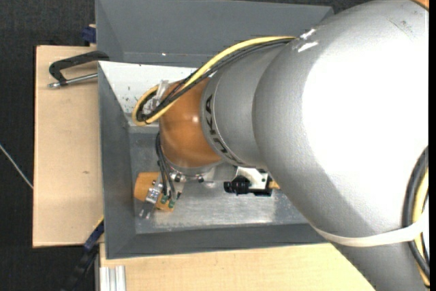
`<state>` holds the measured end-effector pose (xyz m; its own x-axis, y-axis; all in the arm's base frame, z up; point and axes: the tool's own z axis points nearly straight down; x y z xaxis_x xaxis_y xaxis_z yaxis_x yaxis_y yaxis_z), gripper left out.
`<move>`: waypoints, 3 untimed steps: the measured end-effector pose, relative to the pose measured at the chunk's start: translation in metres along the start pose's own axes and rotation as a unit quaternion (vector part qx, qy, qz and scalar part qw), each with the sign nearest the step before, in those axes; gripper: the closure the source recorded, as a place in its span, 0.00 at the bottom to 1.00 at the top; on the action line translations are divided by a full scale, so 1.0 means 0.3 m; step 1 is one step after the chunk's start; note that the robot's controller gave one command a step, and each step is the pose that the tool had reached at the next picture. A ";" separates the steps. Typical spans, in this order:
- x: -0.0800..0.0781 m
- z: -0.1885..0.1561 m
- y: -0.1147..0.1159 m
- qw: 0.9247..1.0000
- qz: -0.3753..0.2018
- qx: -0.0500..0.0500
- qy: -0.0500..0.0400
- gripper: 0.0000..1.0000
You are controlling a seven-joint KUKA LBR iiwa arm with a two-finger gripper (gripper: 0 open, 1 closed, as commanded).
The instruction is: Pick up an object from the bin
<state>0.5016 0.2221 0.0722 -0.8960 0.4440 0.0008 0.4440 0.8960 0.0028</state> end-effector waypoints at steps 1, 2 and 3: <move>0.000 -0.004 0.003 1.000 0.000 0.000 0.000 0.00; -0.003 -0.008 0.006 1.000 0.000 -0.001 -0.002 1.00; -0.005 -0.027 0.009 1.000 0.000 -0.001 -0.001 1.00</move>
Offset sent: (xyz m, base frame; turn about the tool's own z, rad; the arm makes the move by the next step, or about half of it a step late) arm 0.0000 0.0000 0.0000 0.0000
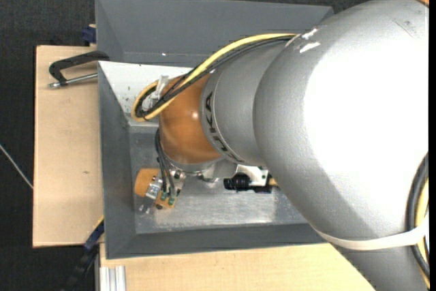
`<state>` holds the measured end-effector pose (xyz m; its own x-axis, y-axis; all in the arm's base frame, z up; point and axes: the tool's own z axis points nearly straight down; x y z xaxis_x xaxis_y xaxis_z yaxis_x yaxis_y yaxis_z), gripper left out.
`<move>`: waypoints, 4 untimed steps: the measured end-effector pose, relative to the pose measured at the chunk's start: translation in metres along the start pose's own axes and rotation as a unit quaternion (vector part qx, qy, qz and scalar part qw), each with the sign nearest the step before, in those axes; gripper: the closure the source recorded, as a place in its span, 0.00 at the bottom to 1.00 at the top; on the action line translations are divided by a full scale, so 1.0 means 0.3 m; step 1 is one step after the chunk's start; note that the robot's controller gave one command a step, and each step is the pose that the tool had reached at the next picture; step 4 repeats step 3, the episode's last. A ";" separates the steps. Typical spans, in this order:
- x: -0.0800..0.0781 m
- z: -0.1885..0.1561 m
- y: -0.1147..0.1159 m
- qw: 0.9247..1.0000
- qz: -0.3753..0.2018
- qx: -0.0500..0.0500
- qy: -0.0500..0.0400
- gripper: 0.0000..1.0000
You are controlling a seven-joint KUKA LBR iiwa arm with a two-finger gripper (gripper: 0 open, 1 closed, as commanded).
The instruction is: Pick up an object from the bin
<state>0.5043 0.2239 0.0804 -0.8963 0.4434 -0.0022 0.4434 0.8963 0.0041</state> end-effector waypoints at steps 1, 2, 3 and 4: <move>-0.002 -0.021 0.003 1.000 0.000 0.000 0.000 1.00; -0.004 -0.031 0.006 1.000 0.000 0.000 0.000 1.00; -0.010 -0.352 0.015 1.000 -0.001 -0.003 -0.003 1.00; -0.010 -0.352 0.015 1.000 -0.001 -0.003 -0.003 1.00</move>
Offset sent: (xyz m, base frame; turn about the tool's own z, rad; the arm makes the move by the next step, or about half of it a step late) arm -0.0001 0.0001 0.0056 0.0000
